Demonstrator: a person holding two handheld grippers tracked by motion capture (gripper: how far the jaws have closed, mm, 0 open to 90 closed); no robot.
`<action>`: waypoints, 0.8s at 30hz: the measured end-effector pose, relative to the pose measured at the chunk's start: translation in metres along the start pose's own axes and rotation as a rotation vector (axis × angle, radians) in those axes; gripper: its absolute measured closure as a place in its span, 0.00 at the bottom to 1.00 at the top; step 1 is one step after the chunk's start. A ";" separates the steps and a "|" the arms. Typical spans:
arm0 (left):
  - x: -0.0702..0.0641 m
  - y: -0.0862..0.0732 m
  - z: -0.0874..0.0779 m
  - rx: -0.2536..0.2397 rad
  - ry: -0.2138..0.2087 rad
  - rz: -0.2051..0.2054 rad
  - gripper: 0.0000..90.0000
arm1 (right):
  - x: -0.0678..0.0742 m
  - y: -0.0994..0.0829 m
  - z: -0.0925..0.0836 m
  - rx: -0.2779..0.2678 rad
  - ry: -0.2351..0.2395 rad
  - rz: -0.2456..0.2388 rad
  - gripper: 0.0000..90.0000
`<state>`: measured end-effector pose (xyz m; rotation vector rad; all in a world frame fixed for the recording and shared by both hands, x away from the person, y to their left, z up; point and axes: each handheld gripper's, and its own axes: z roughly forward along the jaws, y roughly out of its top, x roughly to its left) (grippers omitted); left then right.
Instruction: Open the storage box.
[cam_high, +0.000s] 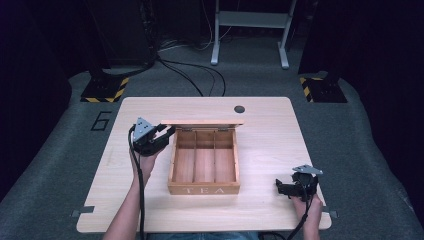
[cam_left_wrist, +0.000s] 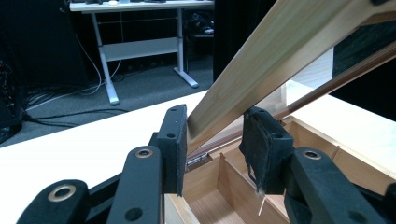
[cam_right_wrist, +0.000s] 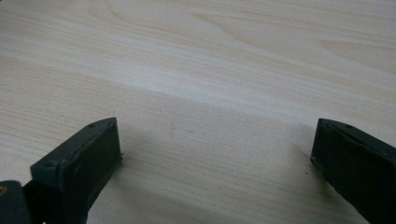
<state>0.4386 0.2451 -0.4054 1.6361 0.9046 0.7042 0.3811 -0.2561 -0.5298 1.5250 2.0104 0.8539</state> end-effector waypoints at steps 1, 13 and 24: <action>0.000 0.000 0.000 0.000 0.000 0.000 0.68 | 0.000 0.000 0.000 0.000 0.000 -0.001 0.01; -0.006 -0.008 -0.007 0.011 0.000 0.027 0.68 | 0.000 0.000 0.000 0.000 0.000 -0.001 0.01; -0.012 -0.019 -0.017 0.013 -0.014 0.036 0.67 | 0.000 0.000 0.000 0.001 0.001 -0.002 0.01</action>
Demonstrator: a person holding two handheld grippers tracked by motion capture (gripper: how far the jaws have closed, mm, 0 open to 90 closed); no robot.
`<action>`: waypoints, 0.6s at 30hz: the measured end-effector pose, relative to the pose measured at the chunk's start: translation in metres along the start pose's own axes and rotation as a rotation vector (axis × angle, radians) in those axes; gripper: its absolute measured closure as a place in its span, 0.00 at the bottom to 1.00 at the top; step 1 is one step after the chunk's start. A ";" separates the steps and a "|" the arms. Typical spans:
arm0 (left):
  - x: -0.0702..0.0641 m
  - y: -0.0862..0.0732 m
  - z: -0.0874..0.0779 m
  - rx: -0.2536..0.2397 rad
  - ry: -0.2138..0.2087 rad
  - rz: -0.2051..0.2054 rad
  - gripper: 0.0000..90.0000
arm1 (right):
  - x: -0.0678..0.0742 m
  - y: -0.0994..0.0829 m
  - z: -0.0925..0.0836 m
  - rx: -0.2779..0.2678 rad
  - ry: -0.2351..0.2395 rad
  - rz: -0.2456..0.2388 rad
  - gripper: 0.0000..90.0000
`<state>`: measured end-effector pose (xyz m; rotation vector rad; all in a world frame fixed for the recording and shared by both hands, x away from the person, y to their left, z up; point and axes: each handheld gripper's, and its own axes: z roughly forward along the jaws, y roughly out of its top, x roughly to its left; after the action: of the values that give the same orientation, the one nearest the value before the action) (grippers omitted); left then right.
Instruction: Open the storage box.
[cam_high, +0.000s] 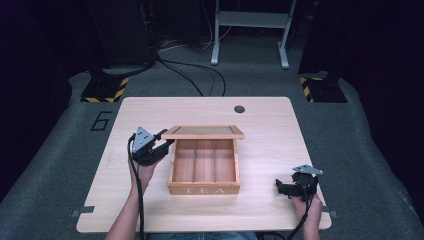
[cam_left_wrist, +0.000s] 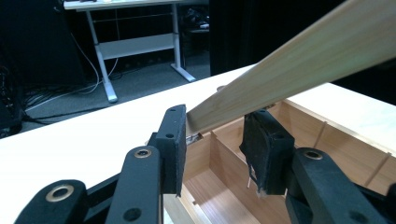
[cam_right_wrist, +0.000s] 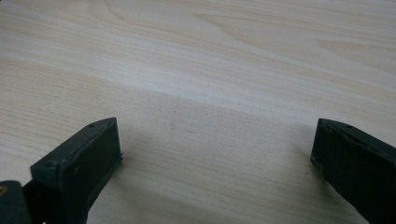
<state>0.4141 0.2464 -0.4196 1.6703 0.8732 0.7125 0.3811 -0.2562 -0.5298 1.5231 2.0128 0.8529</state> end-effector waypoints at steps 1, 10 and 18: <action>0.000 0.000 0.000 0.000 0.000 0.000 0.67 | 0.000 0.000 0.000 0.000 0.000 0.001 0.01; -0.012 -0.015 -0.013 0.022 -0.003 0.035 0.65 | 0.000 0.000 0.000 -0.001 0.000 0.001 0.01; -0.018 -0.026 -0.022 0.025 -0.019 0.028 0.64 | 0.000 0.000 0.000 0.000 0.000 -0.001 0.01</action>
<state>0.3818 0.2473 -0.4397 1.7125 0.8498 0.7065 0.3810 -0.2562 -0.5298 1.5225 2.0131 0.8529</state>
